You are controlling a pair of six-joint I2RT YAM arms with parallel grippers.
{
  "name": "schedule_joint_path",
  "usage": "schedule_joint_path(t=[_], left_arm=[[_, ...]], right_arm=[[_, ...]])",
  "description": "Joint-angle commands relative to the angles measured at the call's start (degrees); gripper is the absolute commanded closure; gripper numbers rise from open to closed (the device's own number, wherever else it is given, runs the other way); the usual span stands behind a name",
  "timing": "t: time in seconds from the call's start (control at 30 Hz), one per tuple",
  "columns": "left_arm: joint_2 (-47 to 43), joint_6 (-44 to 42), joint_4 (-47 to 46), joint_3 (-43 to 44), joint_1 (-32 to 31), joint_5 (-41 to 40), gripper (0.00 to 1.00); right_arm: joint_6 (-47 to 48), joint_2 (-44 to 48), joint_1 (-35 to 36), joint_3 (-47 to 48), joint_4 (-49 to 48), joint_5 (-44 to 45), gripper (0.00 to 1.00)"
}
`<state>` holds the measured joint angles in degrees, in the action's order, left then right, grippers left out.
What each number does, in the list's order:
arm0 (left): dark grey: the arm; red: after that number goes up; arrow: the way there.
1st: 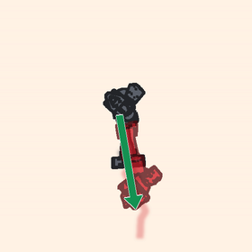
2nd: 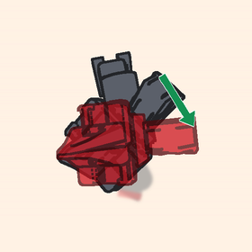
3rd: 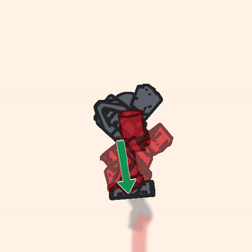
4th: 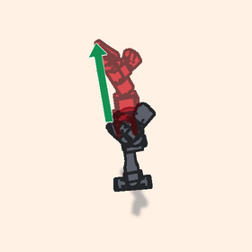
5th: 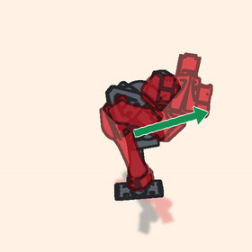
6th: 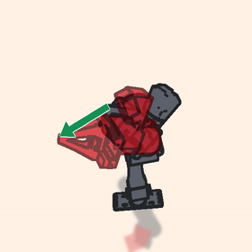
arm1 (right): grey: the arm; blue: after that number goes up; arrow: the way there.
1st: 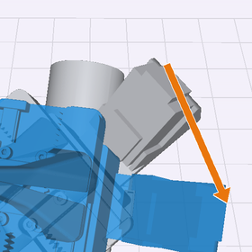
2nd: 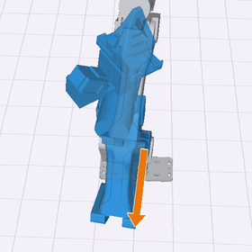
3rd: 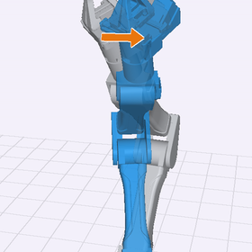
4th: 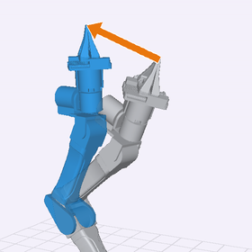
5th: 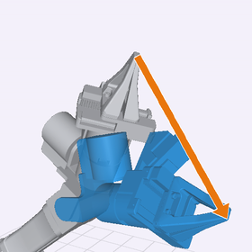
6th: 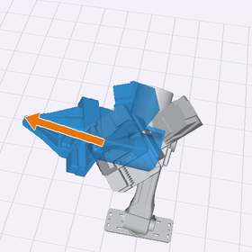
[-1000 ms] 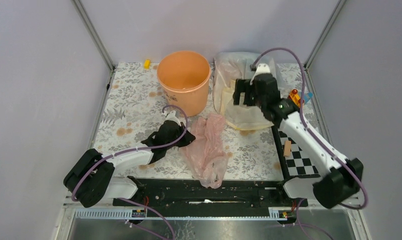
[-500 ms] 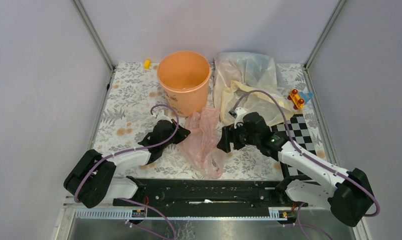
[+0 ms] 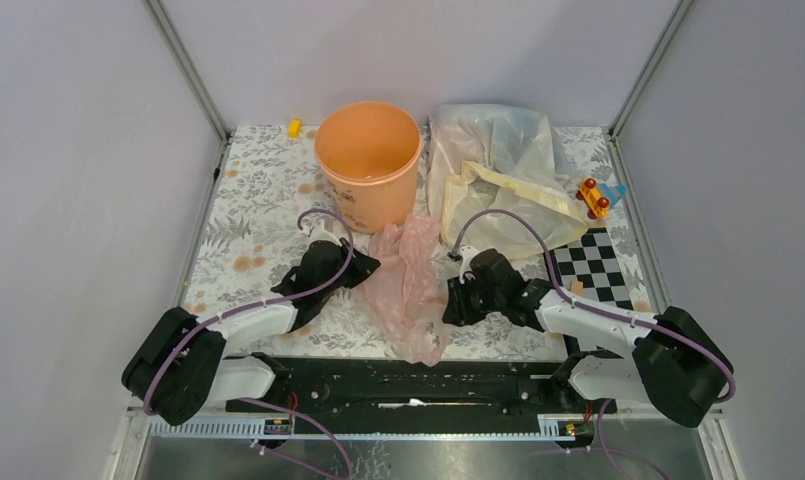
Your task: Put the trash bags into the trash bin
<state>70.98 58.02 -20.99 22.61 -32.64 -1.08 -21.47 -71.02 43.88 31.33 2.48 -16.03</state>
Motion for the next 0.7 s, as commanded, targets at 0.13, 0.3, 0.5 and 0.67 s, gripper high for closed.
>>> schedule_joint_path(t=[0.13, 0.3, 0.5, 0.67], left_arm=[[-7.96, -2.18, 1.92, -4.82, 1.59, -2.2, 1.0], [-15.66, -1.58, 4.41, -11.67, 1.96, -4.59, 1.0], [-26.8, -1.64, 10.5, -14.86, 2.23, -6.82, 1.0], [-28.92, -5.56, 11.99, -14.83, 2.23, -3.15, 1.0]], right_arm=[[-9.07, 13.95, 0.49, -6.27, 1.88, 13.39, 1.0], [-15.88, 18.92, 0.46, -6.05, 14.79, 28.31, 1.0], [-23.54, 25.83, 0.47, -8.8, 17.75, 34.5, 1.0], [-27.58, 23.77, 0.49, -3.41, 24.82, 44.64, 0.83]])
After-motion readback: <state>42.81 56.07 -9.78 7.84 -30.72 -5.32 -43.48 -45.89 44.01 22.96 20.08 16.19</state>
